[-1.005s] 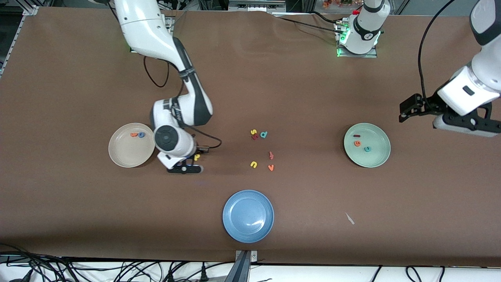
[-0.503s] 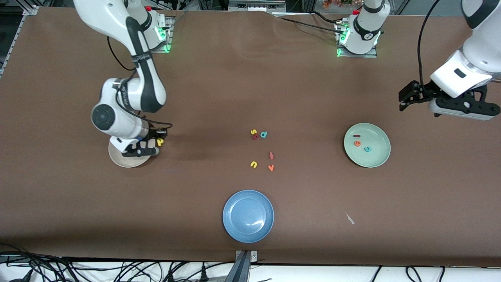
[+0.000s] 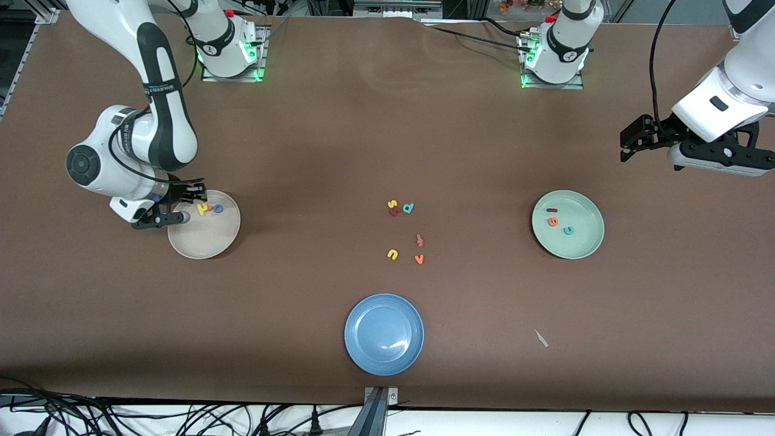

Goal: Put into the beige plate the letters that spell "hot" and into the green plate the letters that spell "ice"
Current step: 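Carry the yellow h to the beige plate and open the right gripper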

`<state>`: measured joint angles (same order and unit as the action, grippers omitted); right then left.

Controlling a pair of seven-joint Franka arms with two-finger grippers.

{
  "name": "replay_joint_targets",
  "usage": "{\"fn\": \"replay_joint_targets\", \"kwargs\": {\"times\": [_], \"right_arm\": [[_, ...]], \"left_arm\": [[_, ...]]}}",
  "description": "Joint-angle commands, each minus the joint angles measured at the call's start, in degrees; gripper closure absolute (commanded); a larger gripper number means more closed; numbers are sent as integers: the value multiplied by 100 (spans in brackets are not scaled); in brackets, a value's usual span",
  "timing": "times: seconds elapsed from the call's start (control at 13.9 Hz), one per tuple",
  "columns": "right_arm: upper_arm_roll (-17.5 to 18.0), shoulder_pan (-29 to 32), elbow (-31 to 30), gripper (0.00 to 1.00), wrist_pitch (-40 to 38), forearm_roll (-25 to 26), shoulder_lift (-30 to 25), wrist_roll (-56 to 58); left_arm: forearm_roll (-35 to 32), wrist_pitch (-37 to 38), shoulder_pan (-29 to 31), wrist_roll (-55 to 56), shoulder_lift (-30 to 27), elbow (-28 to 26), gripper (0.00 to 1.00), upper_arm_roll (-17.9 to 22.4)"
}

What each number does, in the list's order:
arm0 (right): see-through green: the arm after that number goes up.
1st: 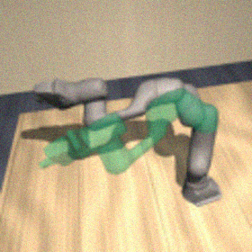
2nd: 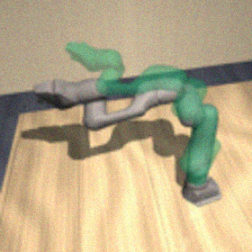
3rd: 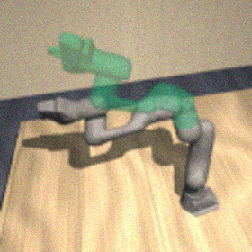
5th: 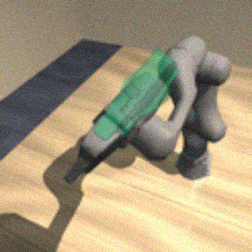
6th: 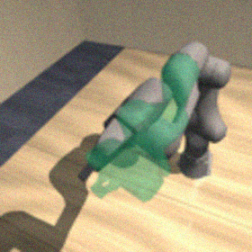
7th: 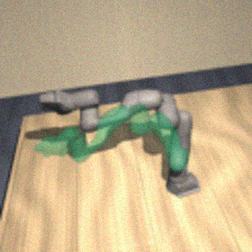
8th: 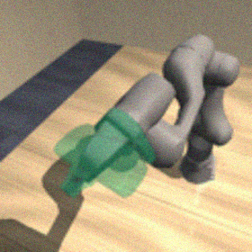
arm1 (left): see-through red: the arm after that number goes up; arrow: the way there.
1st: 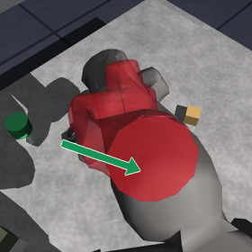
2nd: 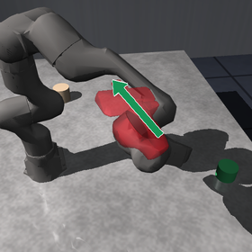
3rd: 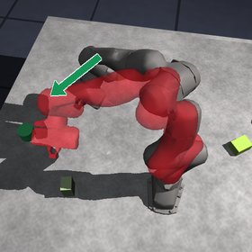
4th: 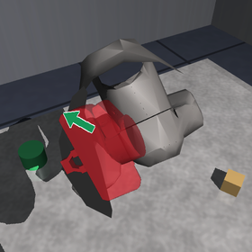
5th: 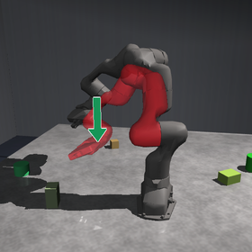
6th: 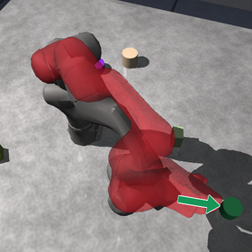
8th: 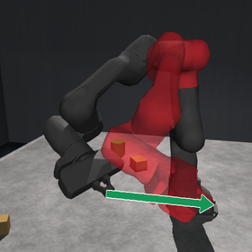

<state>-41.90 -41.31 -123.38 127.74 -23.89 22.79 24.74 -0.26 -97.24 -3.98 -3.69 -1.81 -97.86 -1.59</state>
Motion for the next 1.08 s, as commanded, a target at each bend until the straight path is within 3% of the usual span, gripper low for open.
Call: {"fn": "replay_joint_targets", "kwargs": {"times": [0.0,0.29,0.65,0.72,0.79,0.86,0.93,1.01], "right_arm": [[103,-175,427,0,-317,-115,-11,-616],[112,-237,1473,0,-1748,-72,77,-1645],[155,-167,2704,0,-3175,-10,164,-1911],[495,103,2723,0,-3176,42,-9,-1920],[1169,828,2723,0,-3185,347,-185,-1920],[2202,1758,2714,0,-3133,872,-387,-1911],[3004,2393,2714,0,-3089,1382,-563,-1920],[3256,2617,2697,0,-3062,1657,-739,-1920]], "left_arm": [[87,144,11,26,32,100,0,19],[96,144,38,167,41,109,0,19],[96,144,29,158,76,109,0,27],[96,144,29,150,76,109,0,19],[96,144,29,150,76,109,0,19],[96,144,29,150,76,135,0,19],[96,144,20,150,93,188,0,19],[96,144,12,141,111,197,0,19]]}}
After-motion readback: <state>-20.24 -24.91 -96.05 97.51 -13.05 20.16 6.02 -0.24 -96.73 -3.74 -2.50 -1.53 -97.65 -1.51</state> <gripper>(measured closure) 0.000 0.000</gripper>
